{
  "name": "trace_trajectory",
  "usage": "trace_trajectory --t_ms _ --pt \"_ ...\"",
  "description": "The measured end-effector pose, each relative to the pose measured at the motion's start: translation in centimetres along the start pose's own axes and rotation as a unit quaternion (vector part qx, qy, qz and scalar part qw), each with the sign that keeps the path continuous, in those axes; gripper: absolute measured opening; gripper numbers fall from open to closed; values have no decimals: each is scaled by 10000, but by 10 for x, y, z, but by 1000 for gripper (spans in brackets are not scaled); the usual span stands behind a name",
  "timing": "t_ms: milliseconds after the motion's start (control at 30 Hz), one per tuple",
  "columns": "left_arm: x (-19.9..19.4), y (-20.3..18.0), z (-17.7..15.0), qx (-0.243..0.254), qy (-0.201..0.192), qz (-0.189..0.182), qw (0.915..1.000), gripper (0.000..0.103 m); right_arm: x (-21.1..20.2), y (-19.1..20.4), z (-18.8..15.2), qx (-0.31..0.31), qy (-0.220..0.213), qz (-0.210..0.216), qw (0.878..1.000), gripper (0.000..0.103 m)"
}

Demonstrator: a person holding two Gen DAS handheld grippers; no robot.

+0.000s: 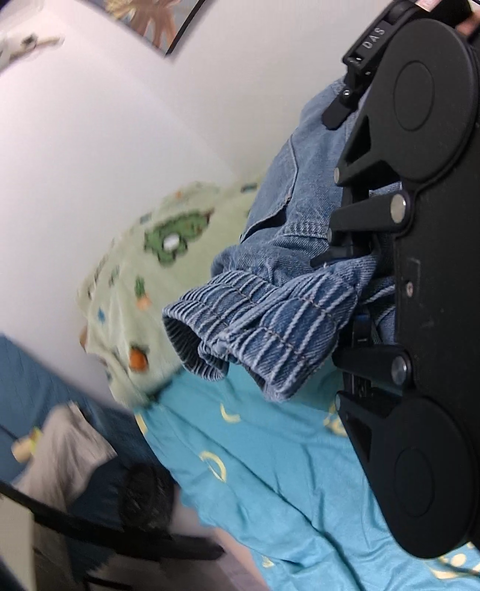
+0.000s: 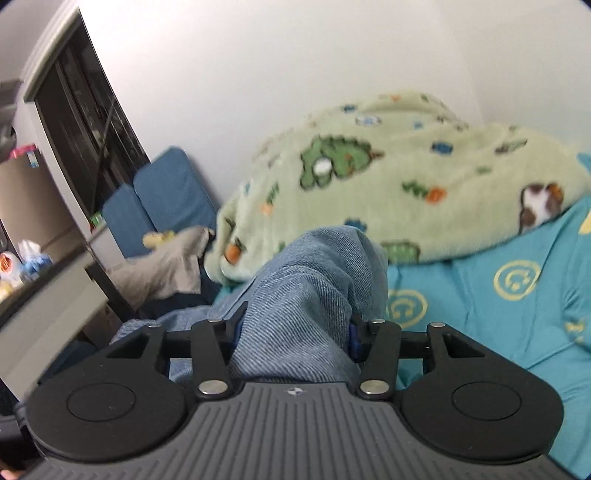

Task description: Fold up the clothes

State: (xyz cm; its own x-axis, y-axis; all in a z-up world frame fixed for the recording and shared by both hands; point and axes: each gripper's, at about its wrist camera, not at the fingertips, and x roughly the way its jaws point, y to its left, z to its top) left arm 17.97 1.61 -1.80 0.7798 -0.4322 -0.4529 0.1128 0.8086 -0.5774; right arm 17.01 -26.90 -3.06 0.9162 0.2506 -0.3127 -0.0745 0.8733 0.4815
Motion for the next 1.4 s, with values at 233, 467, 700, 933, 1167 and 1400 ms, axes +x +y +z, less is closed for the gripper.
trace_trajectory --t_ms 233,467,700,933,1167,1400 --pt "-37 -90 -23 458 -25 -557 9974 20 -97 -8 38 -152 -517 -232 9983 50" --pt "-42 -211 -72 1093 265 -1361 9843 20 -217 -55 69 -180 -1239 -786 9890 50" --pt "-1 -311 -140 1551 800 -2231 9591 20 -324 -117 68 -431 -1990 -1737 9635 50" --pt "62 -359 -214 2232 1239 -2811 9251 21 -372 -191 40 -235 -2364 -2528 9379 51" --pt "136 -357 -281 3138 1663 -2811 8915 21 -360 -249 -25 -25 -2393 -3207 9164 51" --pt "182 -328 -344 3649 1904 -2546 8751 21 -316 -292 -79 364 -1351 -3664 9199 50"
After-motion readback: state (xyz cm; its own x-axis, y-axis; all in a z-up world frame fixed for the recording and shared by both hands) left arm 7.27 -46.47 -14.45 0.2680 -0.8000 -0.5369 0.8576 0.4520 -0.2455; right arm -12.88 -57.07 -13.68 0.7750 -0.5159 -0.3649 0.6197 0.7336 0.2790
